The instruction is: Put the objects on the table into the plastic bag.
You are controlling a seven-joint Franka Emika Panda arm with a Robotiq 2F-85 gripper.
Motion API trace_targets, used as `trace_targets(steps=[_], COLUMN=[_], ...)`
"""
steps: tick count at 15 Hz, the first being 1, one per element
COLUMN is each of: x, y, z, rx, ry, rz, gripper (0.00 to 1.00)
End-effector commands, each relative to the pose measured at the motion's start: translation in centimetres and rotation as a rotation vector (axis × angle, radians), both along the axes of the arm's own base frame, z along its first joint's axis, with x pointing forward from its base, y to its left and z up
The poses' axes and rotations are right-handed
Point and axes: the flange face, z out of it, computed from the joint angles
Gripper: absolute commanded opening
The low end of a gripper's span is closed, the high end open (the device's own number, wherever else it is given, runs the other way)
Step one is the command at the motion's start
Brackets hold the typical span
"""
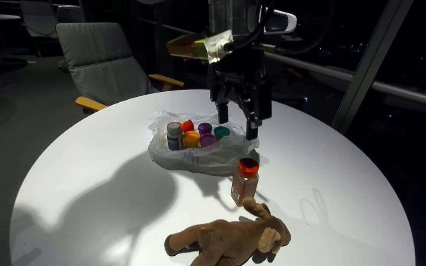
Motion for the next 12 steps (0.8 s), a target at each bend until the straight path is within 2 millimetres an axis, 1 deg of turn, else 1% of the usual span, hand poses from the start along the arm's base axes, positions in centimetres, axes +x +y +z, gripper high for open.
trace_targets(steps=[1, 3, 6, 12], x=[-0.5, -0.7, -0.8, -0.4], y=[-1.9, -2.8, -3.6, -3.9], z=[-1.3, -2.5, -4.1, -6.2], rx=[0.001, 0.006, 0.017, 0.040], ry=[-0.010, 0.011, 0.023, 0.014], rz=[-0.042, -0.061, -0.080, -0.119], gripper=[1.00, 1.00, 1.00, 1.00])
